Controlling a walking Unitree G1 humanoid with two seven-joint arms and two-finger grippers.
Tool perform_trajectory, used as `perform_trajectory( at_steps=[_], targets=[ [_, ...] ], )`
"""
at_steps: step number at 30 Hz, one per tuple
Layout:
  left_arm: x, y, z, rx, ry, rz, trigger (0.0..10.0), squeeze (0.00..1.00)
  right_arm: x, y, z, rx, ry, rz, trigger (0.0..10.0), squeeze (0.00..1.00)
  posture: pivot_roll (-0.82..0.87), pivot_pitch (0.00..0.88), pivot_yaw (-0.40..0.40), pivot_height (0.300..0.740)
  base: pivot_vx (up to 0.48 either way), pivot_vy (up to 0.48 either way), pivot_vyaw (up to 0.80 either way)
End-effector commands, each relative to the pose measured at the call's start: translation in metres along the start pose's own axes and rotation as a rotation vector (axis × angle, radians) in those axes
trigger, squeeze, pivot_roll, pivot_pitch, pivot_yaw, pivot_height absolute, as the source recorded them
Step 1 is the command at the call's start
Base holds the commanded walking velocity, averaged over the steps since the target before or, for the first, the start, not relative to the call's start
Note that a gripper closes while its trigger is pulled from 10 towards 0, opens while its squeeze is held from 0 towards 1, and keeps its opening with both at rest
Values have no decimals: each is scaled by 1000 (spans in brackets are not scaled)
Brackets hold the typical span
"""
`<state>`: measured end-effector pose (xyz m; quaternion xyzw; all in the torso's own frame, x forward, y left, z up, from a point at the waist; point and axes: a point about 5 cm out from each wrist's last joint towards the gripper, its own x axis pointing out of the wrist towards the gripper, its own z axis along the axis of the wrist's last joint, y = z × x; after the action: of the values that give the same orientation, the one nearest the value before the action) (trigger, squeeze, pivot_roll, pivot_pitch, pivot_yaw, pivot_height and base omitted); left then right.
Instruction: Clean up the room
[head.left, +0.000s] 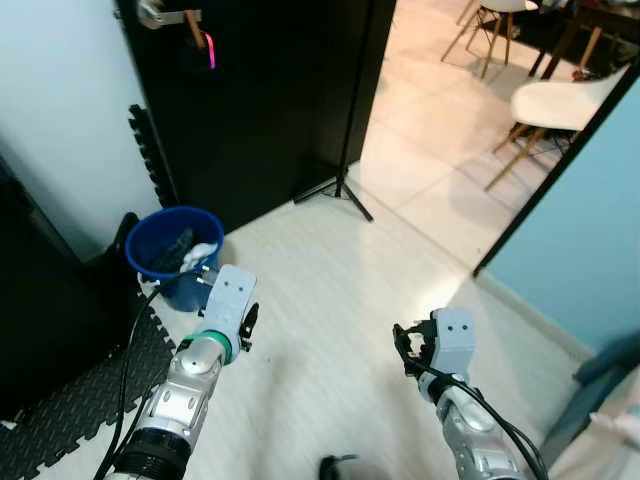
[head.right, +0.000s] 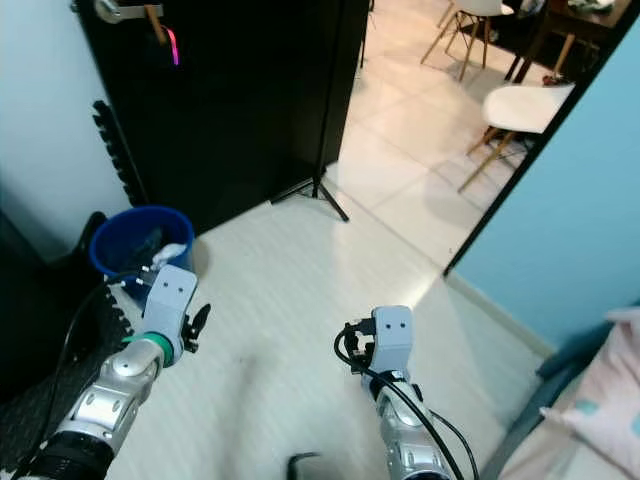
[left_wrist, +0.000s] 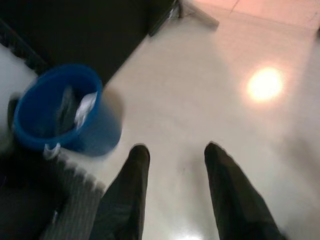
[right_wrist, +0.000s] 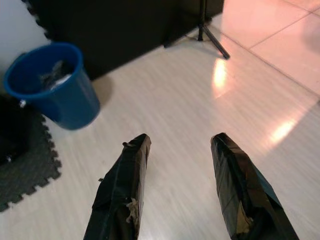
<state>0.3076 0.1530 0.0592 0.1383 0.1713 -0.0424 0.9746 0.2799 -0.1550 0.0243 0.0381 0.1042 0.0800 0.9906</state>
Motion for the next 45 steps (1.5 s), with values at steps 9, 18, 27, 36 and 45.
perform_trajectory(
  at_steps=[9, 18, 27, 36, 45],
  targets=[
    [-2, 4, -18, 24, 13, 23, 10000, 0, -3, 1, -15, -9, 38, 4, 10000, 0, 20, 52, 29, 740, 0, 0, -788],
    [-1, 1, -14, 26, -15, 39, 10000, 0, -1, 0, -13, -10, 26, 4, 10000, 0, 20, 49, 31, 740, 0, 0, -788],
    [1, 0, -6, 8, -54, 58, 10000, 0, 2, 1, -10, -6, 0, 4, 10000, 0, 21, 58, 33, 740, 0, 0, -788],
    [2, 0, -3, 4, -65, 63, 10000, 0, 3, 3, -8, -1, -14, 4, 10000, 0, 22, 65, 34, 740, 0, 0, -788],
    [3, 1, 0, 0, -75, 75, 10000, 0, 5, 4, -4, 4, -36, 8, 10000, 0, 25, 67, 37, 740, 0, 0, -788]
  ],
)
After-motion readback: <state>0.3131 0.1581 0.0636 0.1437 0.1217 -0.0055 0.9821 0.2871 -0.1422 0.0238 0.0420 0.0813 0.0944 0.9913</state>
